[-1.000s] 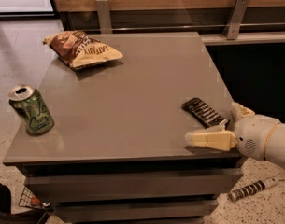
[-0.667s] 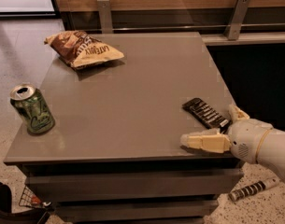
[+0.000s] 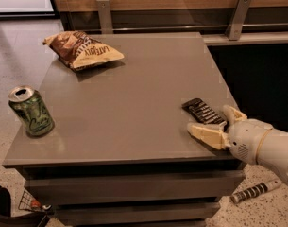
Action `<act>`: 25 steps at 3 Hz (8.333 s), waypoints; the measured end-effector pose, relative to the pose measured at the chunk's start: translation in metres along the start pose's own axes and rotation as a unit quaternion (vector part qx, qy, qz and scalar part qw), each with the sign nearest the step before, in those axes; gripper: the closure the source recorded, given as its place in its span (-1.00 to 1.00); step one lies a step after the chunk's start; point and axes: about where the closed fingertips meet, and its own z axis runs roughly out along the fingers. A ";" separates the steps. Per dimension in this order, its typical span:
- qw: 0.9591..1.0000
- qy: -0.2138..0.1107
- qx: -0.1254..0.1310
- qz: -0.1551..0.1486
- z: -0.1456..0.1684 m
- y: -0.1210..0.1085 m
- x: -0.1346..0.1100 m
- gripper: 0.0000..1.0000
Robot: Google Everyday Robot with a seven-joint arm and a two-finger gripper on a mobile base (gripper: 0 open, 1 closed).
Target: Move rxbar chocolate near brown chip bag
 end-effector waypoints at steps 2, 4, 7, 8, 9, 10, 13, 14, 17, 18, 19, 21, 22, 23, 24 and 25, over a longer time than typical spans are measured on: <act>1.000 0.000 -0.002 -0.003 0.002 0.003 -0.002 0.74; 1.000 0.001 -0.004 -0.004 0.003 0.005 -0.003 1.00; 0.999 -0.027 0.004 -0.038 -0.003 -0.081 -0.038 1.00; 0.998 -0.015 0.016 -0.064 -0.017 -0.103 -0.061 1.00; 0.995 0.022 0.030 -0.090 -0.034 -0.119 -0.088 1.00; 0.991 0.061 0.052 -0.109 -0.036 -0.138 -0.119 1.00; 0.989 0.070 0.074 -0.109 0.036 -0.100 -0.196 1.00; 0.993 0.043 0.058 -0.096 0.065 -0.075 -0.201 1.00; 0.996 -0.002 -0.030 -0.078 0.180 -0.021 -0.214 1.00; 0.996 0.034 -0.043 -0.065 0.217 -0.006 -0.186 1.00; 0.996 0.053 -0.047 -0.053 0.234 -0.002 -0.164 1.00; 0.996 0.054 -0.050 -0.053 0.236 0.002 -0.163 0.22; 0.996 0.054 -0.052 -0.054 0.237 0.004 -0.163 -0.26; 0.996 0.054 -0.053 -0.054 0.238 0.006 -0.163 -0.73; 0.995 0.055 -0.055 -0.055 0.239 0.007 -0.163 -1.00; 0.995 0.055 -0.055 -0.055 0.239 0.007 -0.163 -1.00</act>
Offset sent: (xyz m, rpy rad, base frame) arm 0.0001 0.0017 0.0006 -0.0013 -0.0008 0.0029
